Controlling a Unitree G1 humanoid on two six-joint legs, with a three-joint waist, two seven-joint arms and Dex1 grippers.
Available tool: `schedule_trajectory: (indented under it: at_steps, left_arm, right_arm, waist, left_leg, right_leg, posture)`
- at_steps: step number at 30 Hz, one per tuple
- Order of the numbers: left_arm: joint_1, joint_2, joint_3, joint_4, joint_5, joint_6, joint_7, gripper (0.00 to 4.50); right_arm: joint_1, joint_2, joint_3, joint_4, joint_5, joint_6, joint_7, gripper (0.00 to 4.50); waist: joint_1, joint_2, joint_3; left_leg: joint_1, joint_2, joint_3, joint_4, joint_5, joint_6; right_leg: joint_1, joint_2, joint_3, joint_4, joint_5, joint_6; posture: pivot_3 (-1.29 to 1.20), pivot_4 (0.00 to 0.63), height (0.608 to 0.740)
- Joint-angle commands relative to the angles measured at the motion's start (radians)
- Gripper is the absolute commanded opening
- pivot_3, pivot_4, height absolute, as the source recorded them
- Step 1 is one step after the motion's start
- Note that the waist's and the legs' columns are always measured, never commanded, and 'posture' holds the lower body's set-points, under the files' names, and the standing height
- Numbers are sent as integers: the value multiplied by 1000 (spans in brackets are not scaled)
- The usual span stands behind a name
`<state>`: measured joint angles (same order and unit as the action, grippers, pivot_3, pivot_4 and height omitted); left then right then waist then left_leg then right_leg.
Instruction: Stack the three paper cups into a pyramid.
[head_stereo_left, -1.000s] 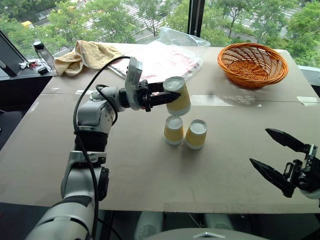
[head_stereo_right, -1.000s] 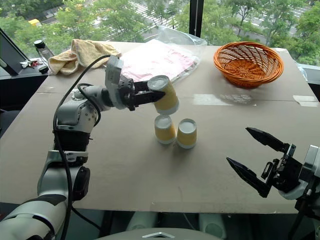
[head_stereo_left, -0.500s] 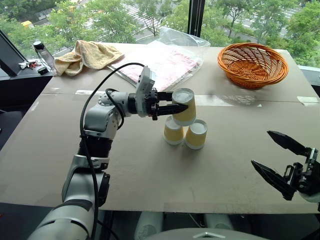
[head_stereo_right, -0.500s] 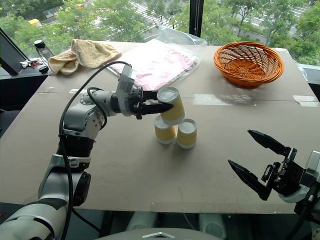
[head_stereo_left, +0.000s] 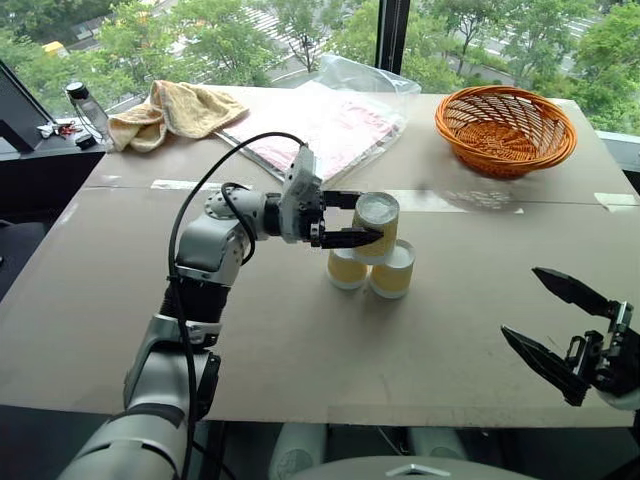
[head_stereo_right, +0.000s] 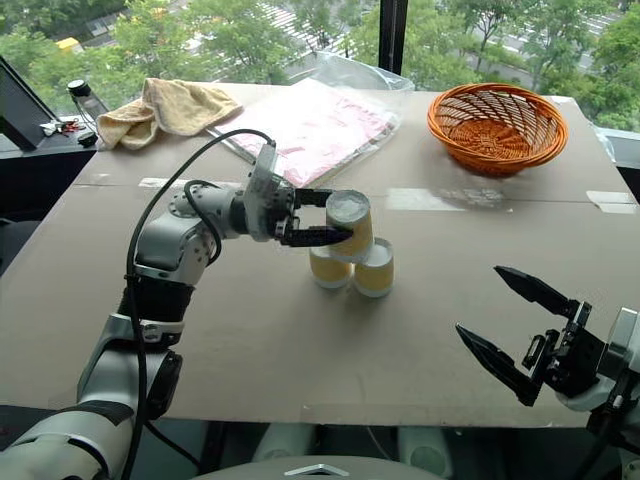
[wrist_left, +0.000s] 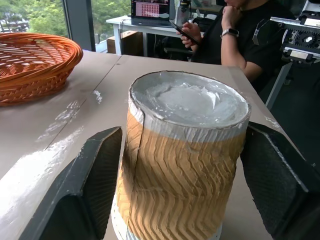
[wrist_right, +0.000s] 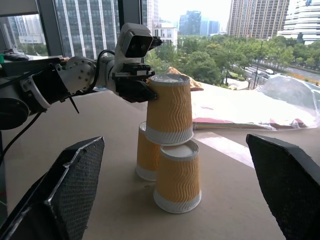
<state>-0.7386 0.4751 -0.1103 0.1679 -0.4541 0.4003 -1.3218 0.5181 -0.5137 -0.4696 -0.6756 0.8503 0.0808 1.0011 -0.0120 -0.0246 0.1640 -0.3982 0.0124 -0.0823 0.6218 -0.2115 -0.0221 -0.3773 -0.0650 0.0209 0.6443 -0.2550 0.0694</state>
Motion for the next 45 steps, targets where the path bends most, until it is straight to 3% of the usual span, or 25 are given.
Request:
schedule_trajectory:
  at_steps: [1,10,30,35,45]
  left_arm:
    - [7,0,17,-32,-16,-8,3,4484]
    - [99,29,124,-179,-147,73,48,4484]
    - [258,44,415,-371,-445,270,371,4484]
    - [271,61,430,-335,-381,227,453,4484]
    - [703,219,428,-302,-189,36,268,4484]
  right_arm:
    - [4,-2,-8,-7,4,-19,13,4500]
    - [4,-18,-16,-10,19,1,5,4500]
    - [-59,-97,-25,-44,95,116,-69,4500]
    - [-54,-104,-34,4,64,116,-55,4500]
    - [143,-127,-153,305,-165,-6,108,4500]
  waist:
    - [0,0,0]
    - [-2,0,0]
    - [2,1,0]
    - [1,1,0]
    - [1,2,0]
  left_leg:
    - [0,0,0,0,0,0]
    - [0,0,0,0,0,0]
    - [0,0,0,1,0,0]
    - [0,0,0,1,0,0]
    - [1,1,4,-3,0,0]
  right_leg:
    - [0,0,0,0,0,0]
    - [0,0,0,0,0,0]
    - [1,0,0,0,0,0]
    - [1,0,0,0,0,0]
    - [-1,0,3,-2,-2,-4]
  posture:
    - [0,150,740]
    - [0,150,740]
    - [0,150,740]
    - [0,150,740]
    - [0,150,740]
